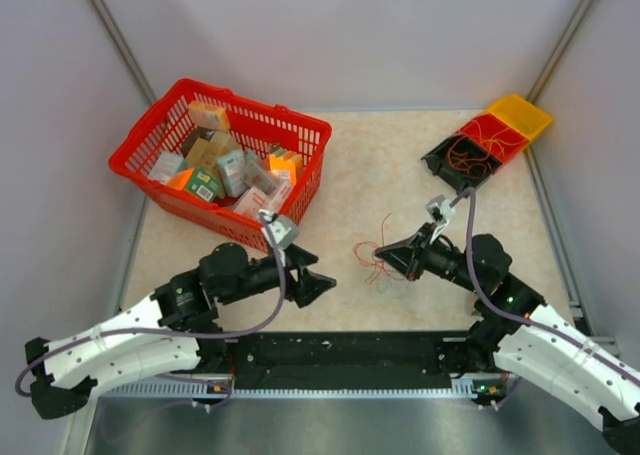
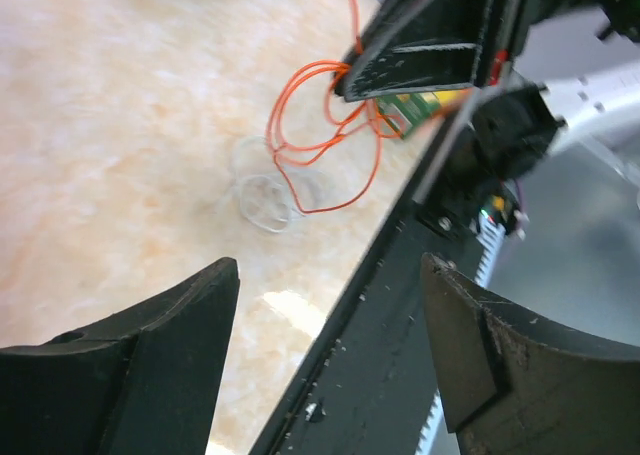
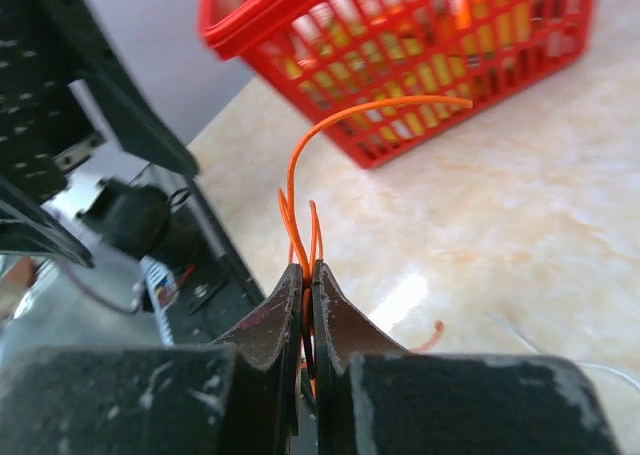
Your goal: Untangle the cables
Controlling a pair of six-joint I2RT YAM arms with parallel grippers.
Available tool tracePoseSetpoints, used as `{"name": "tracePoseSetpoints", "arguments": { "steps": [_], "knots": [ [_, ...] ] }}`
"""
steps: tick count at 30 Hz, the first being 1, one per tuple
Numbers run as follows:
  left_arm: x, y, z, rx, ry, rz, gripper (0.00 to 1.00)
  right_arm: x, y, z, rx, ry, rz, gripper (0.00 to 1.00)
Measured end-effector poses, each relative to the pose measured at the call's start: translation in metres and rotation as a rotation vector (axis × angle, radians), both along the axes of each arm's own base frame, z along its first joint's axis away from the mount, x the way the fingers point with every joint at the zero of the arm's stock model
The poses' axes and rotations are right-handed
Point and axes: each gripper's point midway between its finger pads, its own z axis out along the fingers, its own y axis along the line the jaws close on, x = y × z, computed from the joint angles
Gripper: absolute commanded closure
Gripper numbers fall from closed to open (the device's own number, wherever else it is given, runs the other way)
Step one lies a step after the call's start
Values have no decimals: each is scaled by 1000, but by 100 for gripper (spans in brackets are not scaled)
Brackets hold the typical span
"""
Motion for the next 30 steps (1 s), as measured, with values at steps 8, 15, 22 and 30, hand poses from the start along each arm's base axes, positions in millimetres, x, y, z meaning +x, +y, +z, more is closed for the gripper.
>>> {"name": "tracePoseSetpoints", "arguments": {
  "steps": [8,15,22,30],
  "knots": [
    [13,26,-27,-78,45,179,23,76,-61,-22,-147,111,-471,100],
    [-15,1,-150,33,315,68,32,170,-177,3,-281,189,-1076,100],
    [-30,-15,-178,106,382,-10,30,242,-264,34,-370,95,-1459,100],
    [-28,-25,-162,37,347,-40,30,326,-304,-35,-488,177,-1491,100]
  ]
}}
